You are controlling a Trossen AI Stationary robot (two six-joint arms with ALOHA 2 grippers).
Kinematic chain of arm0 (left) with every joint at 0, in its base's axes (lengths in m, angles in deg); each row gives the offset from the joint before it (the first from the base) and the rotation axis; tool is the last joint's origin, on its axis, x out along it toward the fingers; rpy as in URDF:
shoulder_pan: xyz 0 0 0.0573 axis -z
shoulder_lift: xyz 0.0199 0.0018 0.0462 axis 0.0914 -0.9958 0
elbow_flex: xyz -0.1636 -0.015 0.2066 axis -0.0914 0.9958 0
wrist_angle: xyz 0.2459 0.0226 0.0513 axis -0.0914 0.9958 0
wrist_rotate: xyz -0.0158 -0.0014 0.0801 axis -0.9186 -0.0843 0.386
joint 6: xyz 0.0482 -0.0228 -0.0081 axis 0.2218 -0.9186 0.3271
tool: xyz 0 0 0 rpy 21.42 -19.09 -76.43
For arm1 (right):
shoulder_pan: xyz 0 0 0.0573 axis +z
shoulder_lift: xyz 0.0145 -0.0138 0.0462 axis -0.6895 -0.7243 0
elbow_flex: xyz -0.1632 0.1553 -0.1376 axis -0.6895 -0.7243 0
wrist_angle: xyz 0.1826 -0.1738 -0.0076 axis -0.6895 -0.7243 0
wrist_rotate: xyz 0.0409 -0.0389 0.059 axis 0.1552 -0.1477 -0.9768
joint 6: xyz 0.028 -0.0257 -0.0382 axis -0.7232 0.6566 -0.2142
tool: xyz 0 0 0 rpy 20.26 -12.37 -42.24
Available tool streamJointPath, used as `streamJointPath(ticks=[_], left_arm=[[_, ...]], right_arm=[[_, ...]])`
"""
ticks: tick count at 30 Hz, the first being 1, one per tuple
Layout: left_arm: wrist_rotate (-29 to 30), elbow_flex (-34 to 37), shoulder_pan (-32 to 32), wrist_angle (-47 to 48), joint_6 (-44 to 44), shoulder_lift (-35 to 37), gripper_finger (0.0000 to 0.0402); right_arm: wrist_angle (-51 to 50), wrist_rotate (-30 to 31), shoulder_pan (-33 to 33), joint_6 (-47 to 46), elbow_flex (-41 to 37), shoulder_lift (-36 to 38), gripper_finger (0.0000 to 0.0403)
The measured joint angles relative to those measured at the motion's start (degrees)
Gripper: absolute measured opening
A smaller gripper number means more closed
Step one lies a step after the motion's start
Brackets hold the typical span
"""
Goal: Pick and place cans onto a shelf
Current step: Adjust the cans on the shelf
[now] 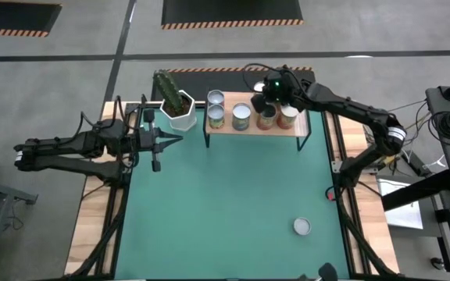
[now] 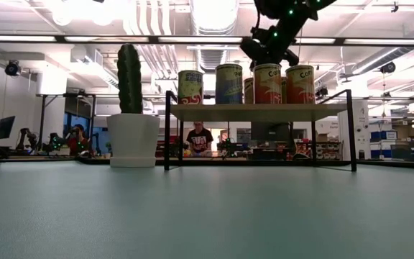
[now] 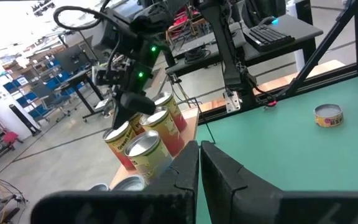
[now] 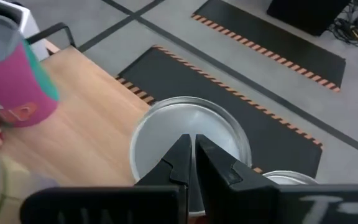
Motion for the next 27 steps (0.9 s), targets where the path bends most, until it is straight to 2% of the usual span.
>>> streamJointPath(ticks=[27], left_arm=[[0.01,0.00,0.00,0.16,1.34,0.00,0.0000]], right_arm=[[-3.06,-2.93,0.21,0.88,-0.04,-0.17,0.0013]])
